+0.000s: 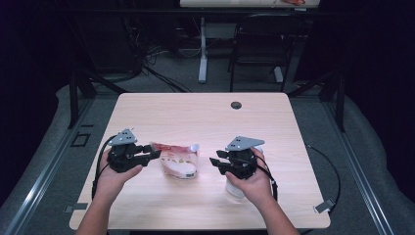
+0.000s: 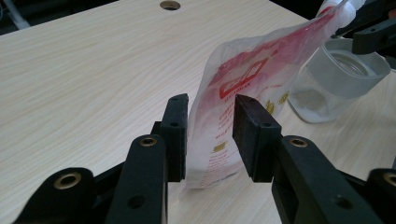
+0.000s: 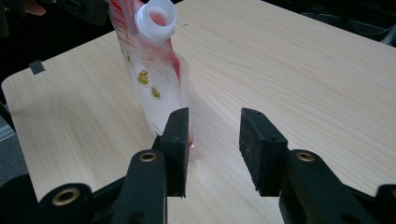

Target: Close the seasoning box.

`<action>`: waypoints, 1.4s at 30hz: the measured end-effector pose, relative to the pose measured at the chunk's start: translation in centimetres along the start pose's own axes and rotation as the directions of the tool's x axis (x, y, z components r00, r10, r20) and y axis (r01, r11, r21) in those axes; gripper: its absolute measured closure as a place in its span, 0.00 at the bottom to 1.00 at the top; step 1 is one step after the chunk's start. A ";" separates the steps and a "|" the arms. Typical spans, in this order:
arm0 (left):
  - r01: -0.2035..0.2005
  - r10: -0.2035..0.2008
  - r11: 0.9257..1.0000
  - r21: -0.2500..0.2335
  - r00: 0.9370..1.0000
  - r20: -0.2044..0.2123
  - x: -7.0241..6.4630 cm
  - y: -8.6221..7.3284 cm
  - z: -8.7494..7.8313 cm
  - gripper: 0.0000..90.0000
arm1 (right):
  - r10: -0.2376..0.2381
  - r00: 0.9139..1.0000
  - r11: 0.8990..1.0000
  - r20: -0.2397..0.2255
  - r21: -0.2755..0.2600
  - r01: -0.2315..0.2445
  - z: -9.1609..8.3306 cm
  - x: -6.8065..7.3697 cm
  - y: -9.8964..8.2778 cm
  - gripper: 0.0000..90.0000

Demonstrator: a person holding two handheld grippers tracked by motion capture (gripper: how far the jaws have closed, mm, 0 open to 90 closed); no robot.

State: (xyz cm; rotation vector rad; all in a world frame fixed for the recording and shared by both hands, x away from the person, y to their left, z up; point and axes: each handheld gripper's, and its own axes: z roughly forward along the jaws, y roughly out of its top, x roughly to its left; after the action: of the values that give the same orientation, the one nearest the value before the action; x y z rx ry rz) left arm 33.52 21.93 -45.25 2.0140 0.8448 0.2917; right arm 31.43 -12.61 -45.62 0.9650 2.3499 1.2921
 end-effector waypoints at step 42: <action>-0.030 0.030 1.000 0.001 0.999 -0.014 -0.4 0.3 -0.4 0.93 | -0.059 0.997 0.997 -0.058 -0.047 0.056 3.8 1.8 2.5 0.74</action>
State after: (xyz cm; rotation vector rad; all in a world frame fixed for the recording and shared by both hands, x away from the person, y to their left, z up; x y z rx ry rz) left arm 33.13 21.84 -44.74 2.0294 0.8243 0.3233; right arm 33.22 -8.06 -45.52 0.8499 2.3635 1.3638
